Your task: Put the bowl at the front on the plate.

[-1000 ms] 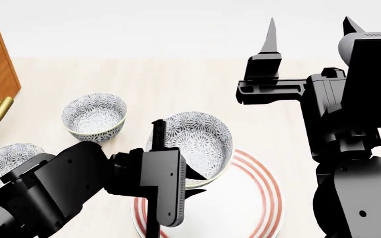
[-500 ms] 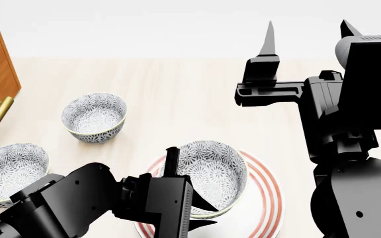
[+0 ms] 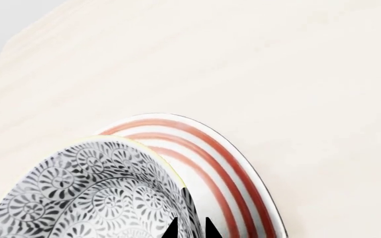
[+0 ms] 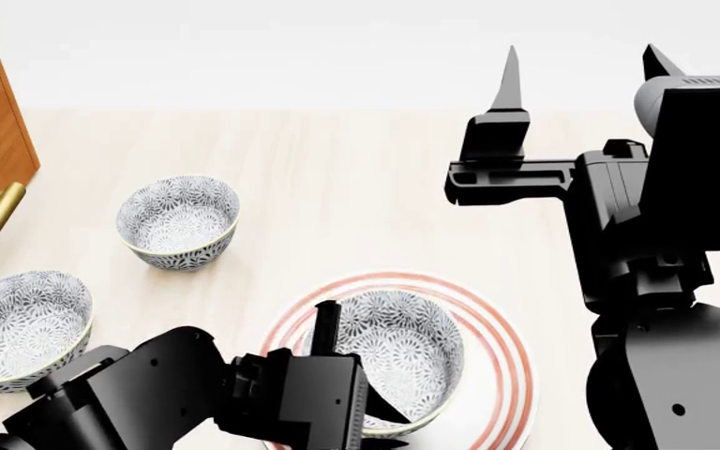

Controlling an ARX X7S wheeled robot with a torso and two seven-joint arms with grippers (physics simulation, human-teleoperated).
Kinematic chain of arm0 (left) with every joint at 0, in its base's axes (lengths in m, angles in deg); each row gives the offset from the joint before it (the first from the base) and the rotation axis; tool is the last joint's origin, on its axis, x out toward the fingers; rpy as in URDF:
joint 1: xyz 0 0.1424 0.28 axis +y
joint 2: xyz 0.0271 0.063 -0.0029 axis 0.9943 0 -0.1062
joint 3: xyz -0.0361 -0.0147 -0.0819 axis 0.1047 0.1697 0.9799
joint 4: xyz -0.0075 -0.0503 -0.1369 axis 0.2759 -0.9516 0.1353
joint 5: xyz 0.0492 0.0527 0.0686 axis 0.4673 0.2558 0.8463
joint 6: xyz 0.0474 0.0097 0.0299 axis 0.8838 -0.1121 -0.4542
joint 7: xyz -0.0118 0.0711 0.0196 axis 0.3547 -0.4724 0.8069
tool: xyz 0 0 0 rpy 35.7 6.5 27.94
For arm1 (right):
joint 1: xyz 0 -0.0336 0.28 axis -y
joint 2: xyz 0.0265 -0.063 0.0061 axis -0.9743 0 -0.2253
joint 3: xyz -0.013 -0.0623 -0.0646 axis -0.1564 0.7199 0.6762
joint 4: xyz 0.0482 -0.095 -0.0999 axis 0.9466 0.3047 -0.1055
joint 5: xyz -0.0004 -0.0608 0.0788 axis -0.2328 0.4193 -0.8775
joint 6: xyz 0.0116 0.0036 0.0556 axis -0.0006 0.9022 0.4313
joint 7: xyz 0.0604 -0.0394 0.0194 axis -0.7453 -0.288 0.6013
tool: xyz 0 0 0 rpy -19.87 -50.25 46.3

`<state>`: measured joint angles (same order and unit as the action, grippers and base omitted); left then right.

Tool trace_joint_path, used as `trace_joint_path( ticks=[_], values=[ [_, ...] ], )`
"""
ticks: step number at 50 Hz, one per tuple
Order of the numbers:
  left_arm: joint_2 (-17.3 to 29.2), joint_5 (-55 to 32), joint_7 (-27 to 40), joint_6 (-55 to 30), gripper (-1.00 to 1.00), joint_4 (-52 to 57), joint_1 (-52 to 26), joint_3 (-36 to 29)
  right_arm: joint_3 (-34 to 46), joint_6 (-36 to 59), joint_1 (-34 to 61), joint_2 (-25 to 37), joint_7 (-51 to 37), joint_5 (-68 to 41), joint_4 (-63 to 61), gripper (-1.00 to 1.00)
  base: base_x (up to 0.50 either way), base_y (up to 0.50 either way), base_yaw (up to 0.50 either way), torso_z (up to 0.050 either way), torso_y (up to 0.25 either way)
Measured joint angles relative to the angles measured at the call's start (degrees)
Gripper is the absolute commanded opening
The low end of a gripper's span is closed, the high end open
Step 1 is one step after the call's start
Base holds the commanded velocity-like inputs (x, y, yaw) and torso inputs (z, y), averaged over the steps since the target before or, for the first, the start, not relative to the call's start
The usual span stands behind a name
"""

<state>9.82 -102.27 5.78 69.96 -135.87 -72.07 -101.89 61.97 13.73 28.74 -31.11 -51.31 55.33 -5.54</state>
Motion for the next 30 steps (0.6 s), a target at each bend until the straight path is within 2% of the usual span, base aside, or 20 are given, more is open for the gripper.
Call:
trace_joint_path(
  ticks=[1, 19, 30],
  values=[
    [0.0, 0.1, 0.4, -0.2, 1.00, 0.0, 0.0, 0.0, 0.0, 0.0, 0.0, 0.0, 0.0, 0.0, 0.0, 1.00, 0.00, 0.00, 0.00, 0.000, 0.000],
    [0.0, -0.6, 4.7, -0.9, 1.00, 0.4, -0.9, 1.3, -0.1, -0.4, -0.1, 0.2, -0.4, -0.7, 0.2, 1.00, 0.00, 0.00, 0.00, 0.000, 0.000],
    [0.0, -8.6, 1.0, -2.8, 1.00, 2.4, -3.2, 2.7, -0.3, -0.6, 0.4, 0.5, -0.7, -1.0, 0.4, 1.00, 0.00, 0.00, 0.00, 0.000, 0.000]
  ],
)
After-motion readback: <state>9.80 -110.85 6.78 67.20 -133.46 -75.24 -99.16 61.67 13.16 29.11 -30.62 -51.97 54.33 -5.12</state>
